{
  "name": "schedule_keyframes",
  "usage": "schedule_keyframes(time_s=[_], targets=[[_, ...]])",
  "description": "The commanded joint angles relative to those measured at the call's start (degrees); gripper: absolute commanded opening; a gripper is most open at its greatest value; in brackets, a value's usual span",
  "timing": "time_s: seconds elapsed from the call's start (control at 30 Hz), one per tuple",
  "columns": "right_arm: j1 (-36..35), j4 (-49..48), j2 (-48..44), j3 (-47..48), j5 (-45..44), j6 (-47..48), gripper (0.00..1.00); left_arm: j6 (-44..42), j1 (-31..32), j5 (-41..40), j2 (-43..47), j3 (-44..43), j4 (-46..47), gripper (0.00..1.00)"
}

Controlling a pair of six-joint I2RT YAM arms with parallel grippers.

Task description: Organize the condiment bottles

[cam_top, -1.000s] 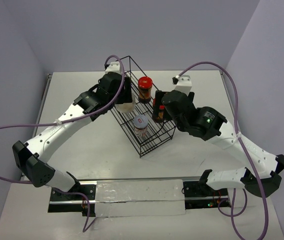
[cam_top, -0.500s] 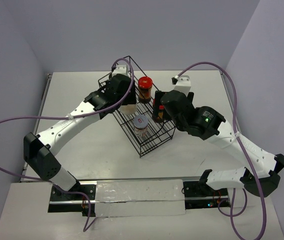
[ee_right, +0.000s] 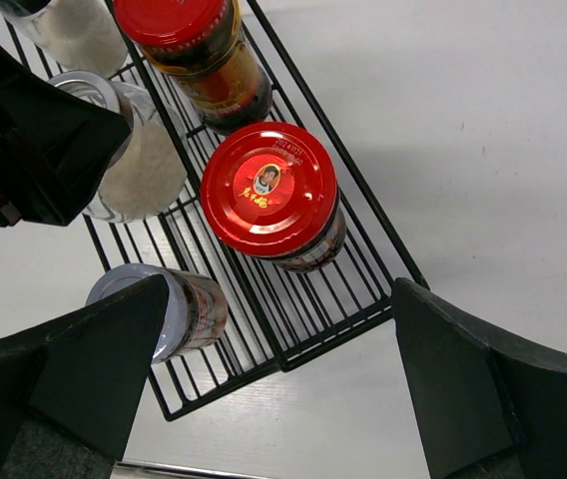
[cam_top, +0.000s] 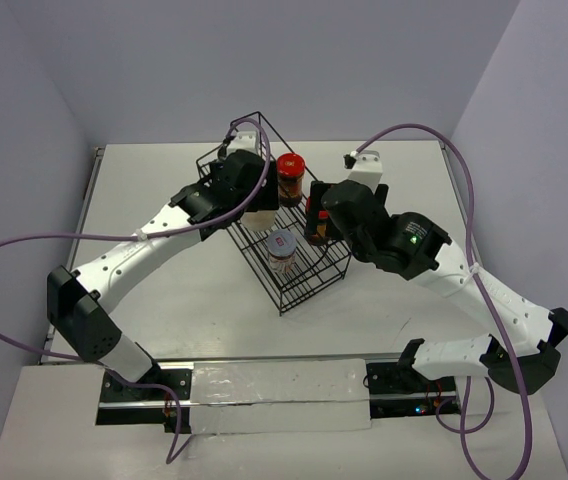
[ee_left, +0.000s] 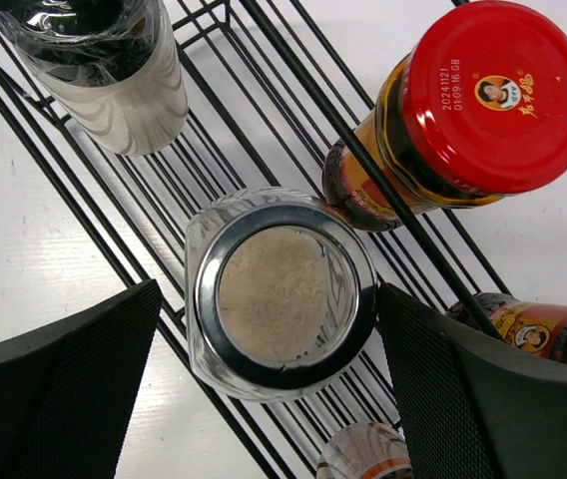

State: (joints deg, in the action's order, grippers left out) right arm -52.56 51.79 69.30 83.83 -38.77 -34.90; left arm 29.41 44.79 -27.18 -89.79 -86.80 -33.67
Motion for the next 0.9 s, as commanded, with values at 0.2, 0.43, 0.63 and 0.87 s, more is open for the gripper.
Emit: schedule_keyframes(time_s=[0.2, 0.43, 0.63, 0.87], targets=[[3.28, 5.55, -2.62, 1.68, -11.09, -5.34, 1.00, -2.64, 0.96, -2.78, 5.58, -8.28, -1.62, 0.99], [20.09, 0.02, -13.62, -5.74, -1.56, -1.02, 1.00, -6.30, 0.75, -12.04, 14.13, -7.03, -1.45, 1.00], [28.77, -2.14, -17.24, -11.73, 5.51, -2.79, 1.00, -6.42, -6.43, -15.20, 19.04, -4.12, -5.07, 1.00], [31.24, -4.81, -20.47, -18.09, 8.24, -3.90, 1.00, -2.82, -24.38, -7.60, 26.31, 2.79, -5.22, 1.00]])
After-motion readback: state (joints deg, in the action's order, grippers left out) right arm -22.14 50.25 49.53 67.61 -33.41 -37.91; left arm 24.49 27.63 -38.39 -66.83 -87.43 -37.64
